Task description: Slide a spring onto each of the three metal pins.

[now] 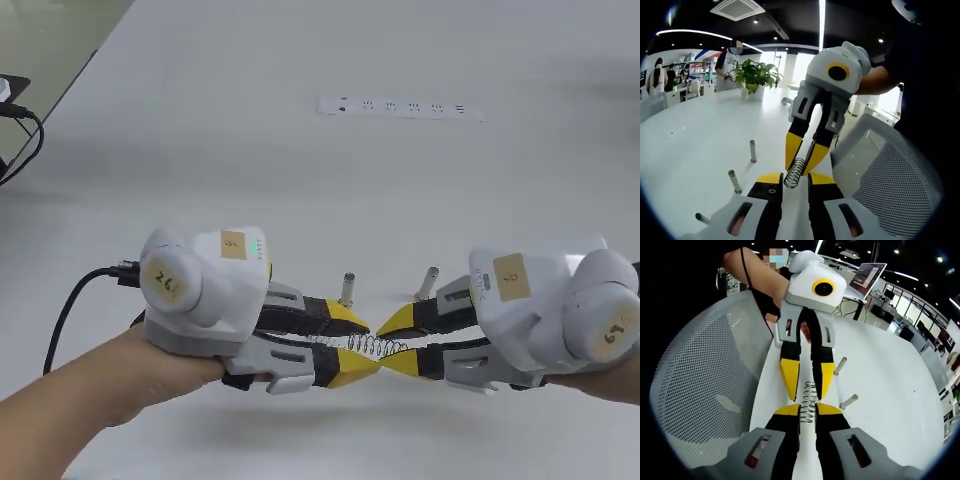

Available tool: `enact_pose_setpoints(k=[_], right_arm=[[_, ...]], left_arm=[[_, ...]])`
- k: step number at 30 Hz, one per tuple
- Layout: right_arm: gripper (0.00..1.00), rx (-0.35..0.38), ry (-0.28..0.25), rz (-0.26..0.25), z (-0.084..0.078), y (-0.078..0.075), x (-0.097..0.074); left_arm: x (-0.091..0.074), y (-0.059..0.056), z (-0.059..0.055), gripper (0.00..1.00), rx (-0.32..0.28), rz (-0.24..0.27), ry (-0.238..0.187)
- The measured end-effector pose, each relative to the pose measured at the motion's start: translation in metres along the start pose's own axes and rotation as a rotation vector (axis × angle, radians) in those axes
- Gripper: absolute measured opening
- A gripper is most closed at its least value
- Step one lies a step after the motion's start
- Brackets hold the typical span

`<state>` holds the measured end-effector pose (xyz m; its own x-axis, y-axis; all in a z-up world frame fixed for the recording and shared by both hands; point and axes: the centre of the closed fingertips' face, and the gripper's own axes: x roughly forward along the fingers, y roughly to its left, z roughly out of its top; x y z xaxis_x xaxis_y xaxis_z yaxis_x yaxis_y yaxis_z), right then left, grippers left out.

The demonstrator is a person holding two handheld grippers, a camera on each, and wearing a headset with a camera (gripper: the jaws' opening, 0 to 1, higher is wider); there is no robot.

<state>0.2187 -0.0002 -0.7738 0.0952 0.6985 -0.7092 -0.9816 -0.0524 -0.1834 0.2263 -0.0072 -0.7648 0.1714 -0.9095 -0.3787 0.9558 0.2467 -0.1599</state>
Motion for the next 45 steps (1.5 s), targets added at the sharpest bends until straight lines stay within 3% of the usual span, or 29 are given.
enact_pose_setpoints(k=[22, 28, 35, 45], right_arm=[[0.08, -0.028, 0.001, 0.022, 0.003, 0.005, 0.001], [0.09, 0.059, -0.032, 0.005, 0.005, 0.000, -0.002], [0.13, 0.172, -0.055, 0.003, -0.006, 0.000, -0.007], [0.11, 0.203, -0.094, 0.000, -0.002, -0.002, -0.006]], left_arm=[[-0.005, -0.004, 0.002, 0.02, 0.047, 0.000, -0.009], [-0.007, -0.003, 0.005, 0.02, 0.039, 0.003, -0.021], [-0.010, -0.002, 0.004, 0.02, 0.028, 0.008, -0.019], [-0.010, -0.005, 0.010, 0.02, 0.018, 0.001, -0.037]])
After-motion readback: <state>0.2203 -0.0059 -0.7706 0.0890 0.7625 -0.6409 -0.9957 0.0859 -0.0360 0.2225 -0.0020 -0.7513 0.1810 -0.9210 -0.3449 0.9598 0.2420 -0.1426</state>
